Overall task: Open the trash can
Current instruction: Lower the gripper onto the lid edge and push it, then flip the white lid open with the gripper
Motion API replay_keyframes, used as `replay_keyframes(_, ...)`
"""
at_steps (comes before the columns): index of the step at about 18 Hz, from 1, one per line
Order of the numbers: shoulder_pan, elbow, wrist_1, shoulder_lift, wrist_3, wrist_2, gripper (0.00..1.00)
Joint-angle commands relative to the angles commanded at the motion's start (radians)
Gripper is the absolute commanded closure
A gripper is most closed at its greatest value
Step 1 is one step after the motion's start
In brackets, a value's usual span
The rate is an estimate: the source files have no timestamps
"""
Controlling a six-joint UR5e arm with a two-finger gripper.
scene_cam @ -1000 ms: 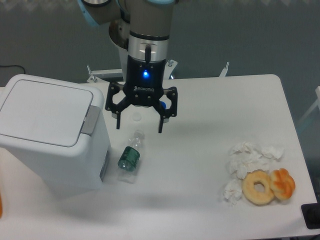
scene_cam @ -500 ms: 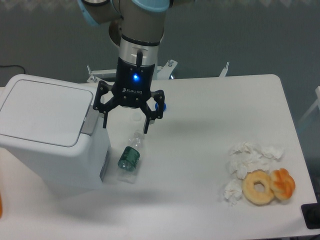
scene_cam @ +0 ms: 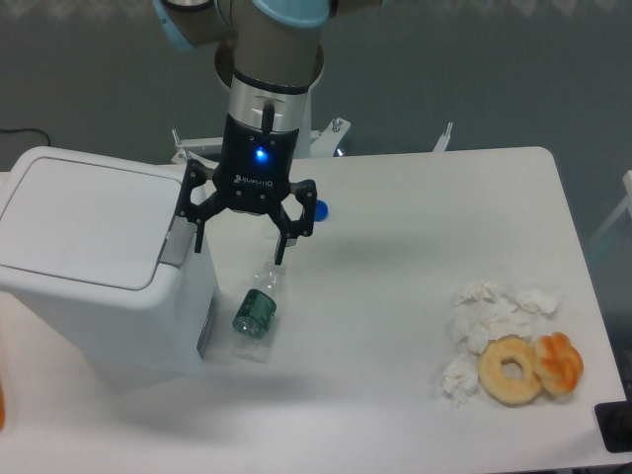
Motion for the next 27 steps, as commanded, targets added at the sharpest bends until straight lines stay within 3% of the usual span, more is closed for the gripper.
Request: replay_keyframes(27,-0.008,-0.025,0.0,0.0,0.0,0.003,0.0)
